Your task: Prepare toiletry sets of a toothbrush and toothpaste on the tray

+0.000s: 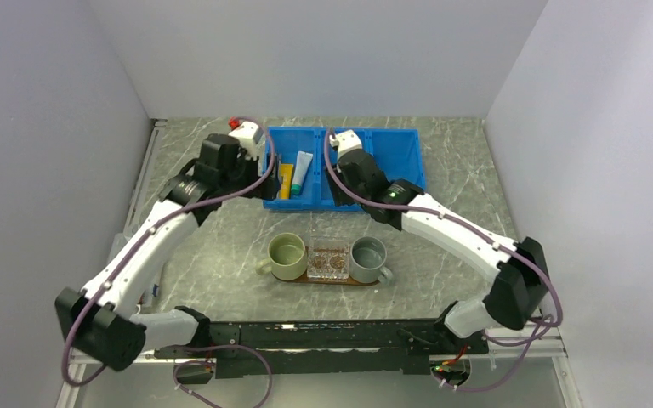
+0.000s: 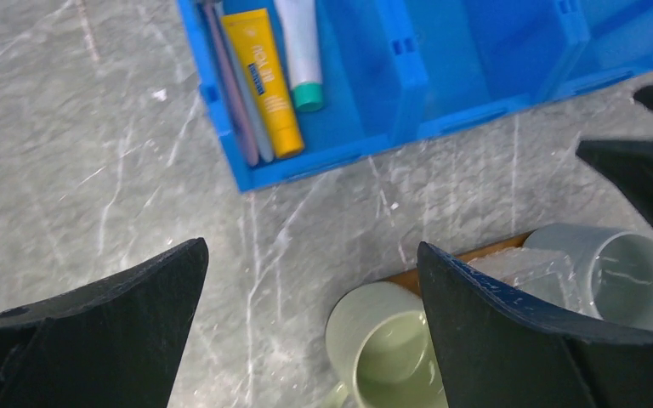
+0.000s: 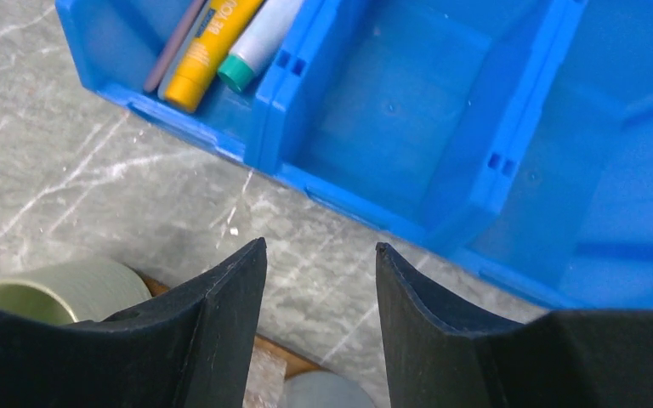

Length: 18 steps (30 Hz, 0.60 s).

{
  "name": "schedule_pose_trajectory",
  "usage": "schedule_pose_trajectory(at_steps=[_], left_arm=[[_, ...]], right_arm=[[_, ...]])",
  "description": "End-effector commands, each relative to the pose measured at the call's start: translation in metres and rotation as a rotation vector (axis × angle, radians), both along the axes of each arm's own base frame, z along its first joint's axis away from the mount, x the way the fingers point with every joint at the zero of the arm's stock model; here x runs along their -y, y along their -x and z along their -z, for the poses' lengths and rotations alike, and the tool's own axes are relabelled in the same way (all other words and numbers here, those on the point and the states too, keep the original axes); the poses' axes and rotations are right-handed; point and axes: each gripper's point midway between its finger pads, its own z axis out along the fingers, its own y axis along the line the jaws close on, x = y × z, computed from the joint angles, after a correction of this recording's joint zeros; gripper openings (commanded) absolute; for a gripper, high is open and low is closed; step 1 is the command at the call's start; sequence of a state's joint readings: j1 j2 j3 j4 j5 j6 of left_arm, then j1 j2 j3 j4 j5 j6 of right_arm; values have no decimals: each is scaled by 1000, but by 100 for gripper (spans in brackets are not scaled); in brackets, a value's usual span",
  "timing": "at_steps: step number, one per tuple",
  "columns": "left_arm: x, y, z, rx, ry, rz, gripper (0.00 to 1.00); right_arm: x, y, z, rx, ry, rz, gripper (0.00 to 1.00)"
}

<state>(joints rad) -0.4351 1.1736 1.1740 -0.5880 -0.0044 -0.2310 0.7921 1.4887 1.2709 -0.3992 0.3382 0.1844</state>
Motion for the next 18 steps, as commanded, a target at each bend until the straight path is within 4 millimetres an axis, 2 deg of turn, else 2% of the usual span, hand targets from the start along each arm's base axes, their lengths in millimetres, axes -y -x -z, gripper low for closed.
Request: schedule_pose_trajectory(at_steps=[1,10,18], left_arm=[[34,-27,-25,18,90,84,99],[66,-84,-2,-137,112,104,86],[72,-126,25,-229,199,60,76]], right_arm=[[21,16,-19,40,-32,20,52],[48,50,-18,23,-68,18,52],[59,70,-9,-7,-109,13,52]])
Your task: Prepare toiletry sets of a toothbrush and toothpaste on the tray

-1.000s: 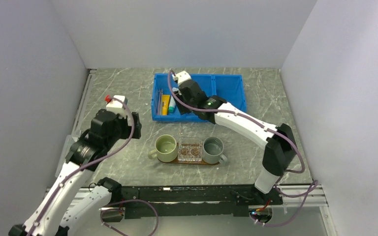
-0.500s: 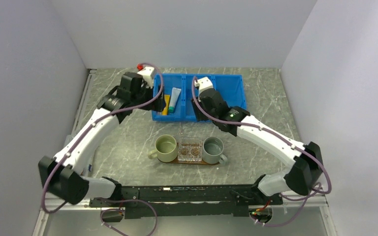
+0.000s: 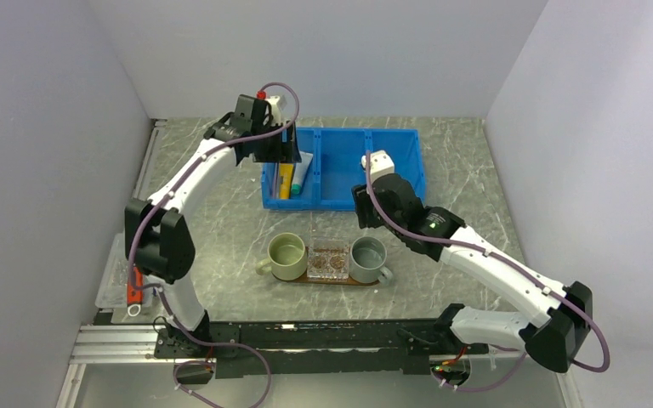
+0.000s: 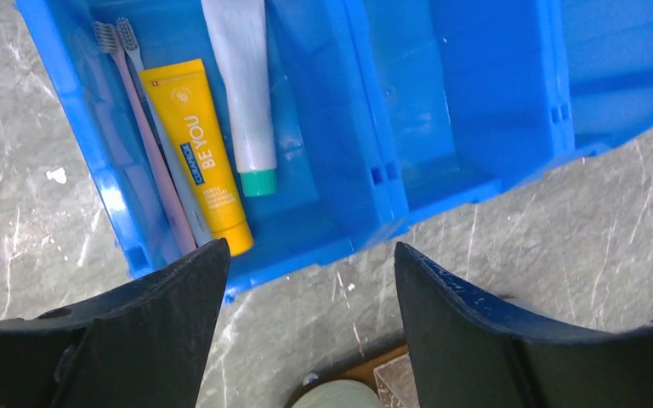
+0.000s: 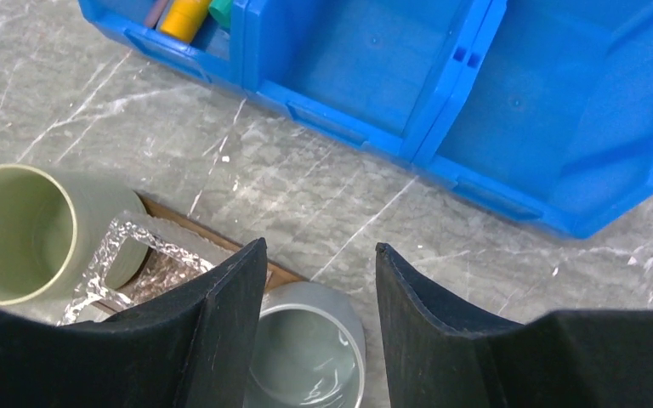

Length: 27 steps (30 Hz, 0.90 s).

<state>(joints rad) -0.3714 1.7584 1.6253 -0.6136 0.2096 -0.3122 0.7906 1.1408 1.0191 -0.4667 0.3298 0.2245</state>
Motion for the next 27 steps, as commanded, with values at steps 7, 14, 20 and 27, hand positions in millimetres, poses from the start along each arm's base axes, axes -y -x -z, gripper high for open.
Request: schedule_pose_trajectory(at_steps=[7,14,20,27], left_arm=[[16,-45,23,-91,49,-46,66],[15,-61,63,-165,8,-99,61],[17,-65,89,-214,-6,-124,58],[29,-63,114,-257,-24,-111,57]], right_arm=[[6,20,-3,-21,-72,-11,52],[15,25,-4,-12,-70,-1,52],[15,27,1,-21,-64,-7,52],[16,27,4,-20,-56,-7,52]])
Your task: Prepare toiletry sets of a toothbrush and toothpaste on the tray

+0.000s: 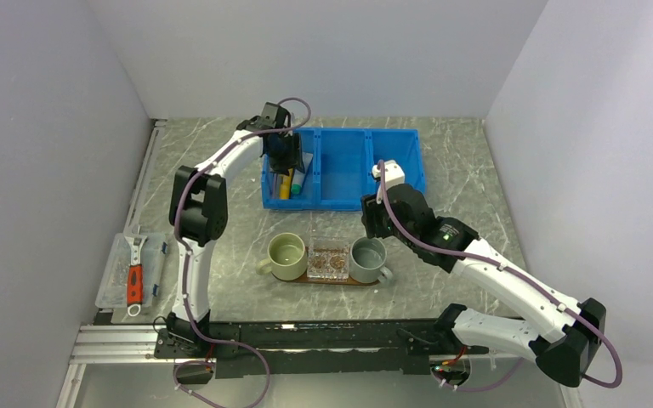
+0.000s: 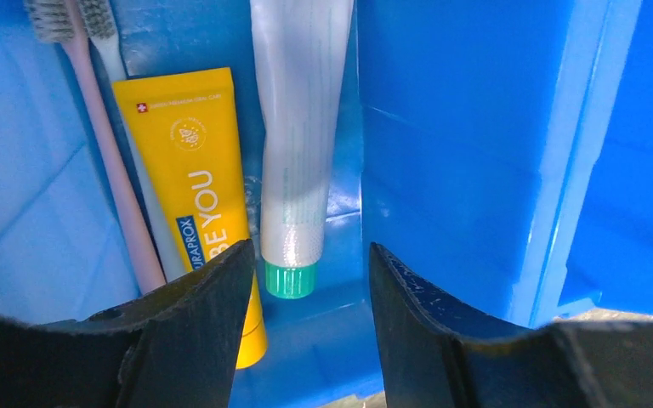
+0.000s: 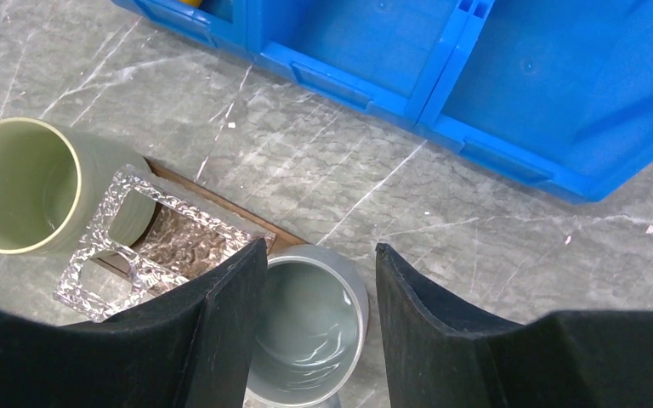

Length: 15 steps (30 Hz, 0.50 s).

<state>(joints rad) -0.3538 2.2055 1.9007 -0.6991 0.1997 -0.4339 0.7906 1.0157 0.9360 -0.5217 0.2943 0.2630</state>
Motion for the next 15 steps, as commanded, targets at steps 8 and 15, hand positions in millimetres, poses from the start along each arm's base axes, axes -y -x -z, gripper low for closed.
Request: schedule_pose_trajectory(at_steps=[8,15], left_arm=[[20,-9,15,0,-25,9,55],[22,-10,27,-11,-45,10,50]], right_arm=[[0,2,0,7,-20,0,52],[0,3,4,3,-18,-3,52]])
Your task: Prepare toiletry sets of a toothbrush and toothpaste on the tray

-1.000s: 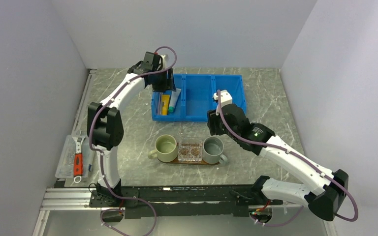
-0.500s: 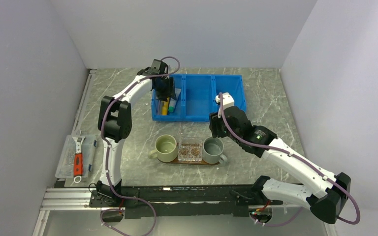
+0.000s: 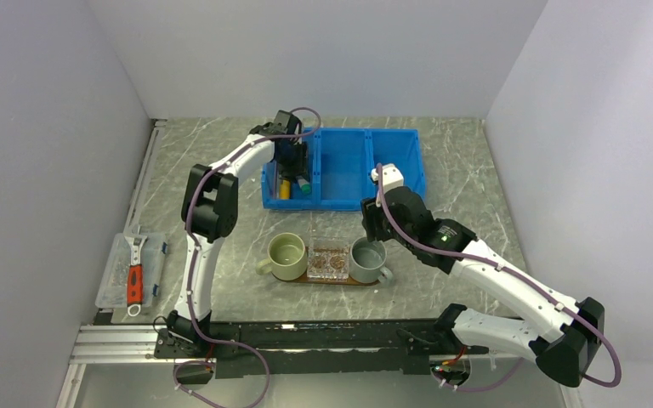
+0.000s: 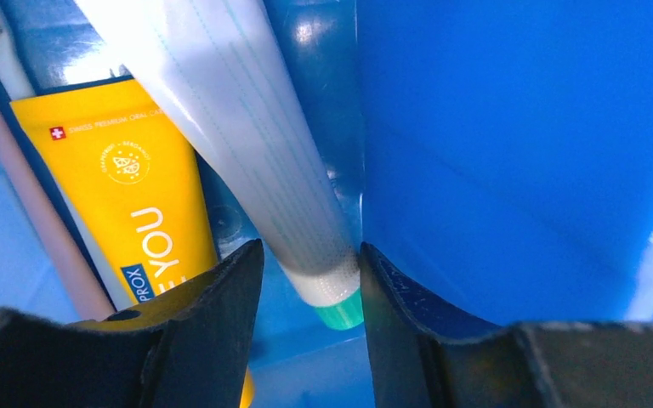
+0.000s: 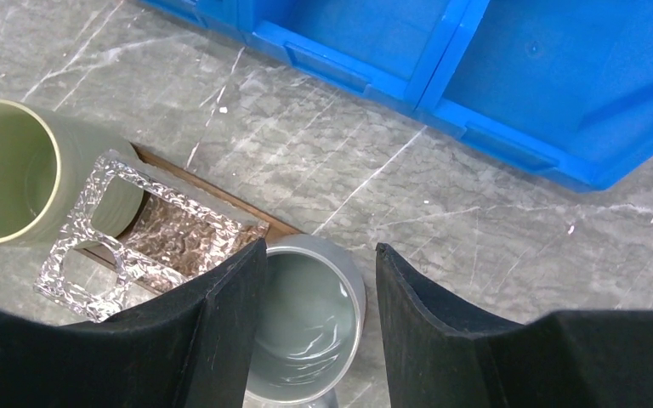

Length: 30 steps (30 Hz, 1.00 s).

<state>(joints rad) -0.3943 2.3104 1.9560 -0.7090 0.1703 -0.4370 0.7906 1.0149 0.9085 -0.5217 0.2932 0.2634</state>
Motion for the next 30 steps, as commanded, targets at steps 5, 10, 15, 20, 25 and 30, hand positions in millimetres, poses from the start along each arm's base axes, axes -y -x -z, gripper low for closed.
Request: schedule_pose_trajectory(at_steps=[5,10,15,20,25,30], left_arm=[[3,-9,-2,25,-13,-10,46],[5,-10,-3,31,-8,-5,35],[7,-14,-20,76,9,6,27],[6,-18,-52,154,30,12,23],[0,-17,-96,246,27,12,21],[-8,-6,-148,337,31,34,19]], right_arm=[[-4,0,-4,16,-35,-6,53],[-5,0,-3,14,-34,-11,53],[-4,-1,-5,17,-34,-7,53],[-5,-1,-9,17,-37,-3,52],[-7,-1,-15,19,-62,-6,52],[-13,-2,-27,28,-94,-16,53]])
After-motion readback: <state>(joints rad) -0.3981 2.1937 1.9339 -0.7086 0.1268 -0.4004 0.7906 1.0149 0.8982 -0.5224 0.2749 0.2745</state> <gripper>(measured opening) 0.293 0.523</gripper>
